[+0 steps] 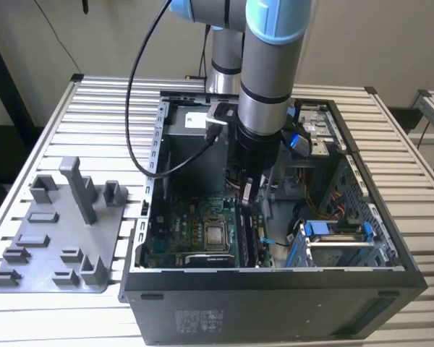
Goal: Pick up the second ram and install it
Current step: 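Press down the second ram until it locks into place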
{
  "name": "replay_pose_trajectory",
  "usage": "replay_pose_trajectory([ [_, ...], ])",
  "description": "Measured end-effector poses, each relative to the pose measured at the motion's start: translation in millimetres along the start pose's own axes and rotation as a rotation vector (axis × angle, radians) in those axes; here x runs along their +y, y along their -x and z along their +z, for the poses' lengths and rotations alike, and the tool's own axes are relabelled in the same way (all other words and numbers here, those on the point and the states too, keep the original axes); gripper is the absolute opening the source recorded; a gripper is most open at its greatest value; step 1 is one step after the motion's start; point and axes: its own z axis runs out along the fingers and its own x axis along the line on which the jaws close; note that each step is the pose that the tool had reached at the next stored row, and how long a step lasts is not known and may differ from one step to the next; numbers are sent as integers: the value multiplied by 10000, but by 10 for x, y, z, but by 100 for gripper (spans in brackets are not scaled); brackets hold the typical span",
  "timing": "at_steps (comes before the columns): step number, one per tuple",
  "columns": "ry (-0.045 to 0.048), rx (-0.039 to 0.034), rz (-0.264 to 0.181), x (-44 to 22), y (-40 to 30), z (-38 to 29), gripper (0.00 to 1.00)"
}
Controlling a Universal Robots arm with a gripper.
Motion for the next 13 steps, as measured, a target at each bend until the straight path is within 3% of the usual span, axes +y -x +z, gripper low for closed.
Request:
replay_pose_trajectory([
  [8, -24, -36, -1141, 16, -5, 27, 11],
  [13, -12, -40, -1526, 20, -7, 42, 11],
])
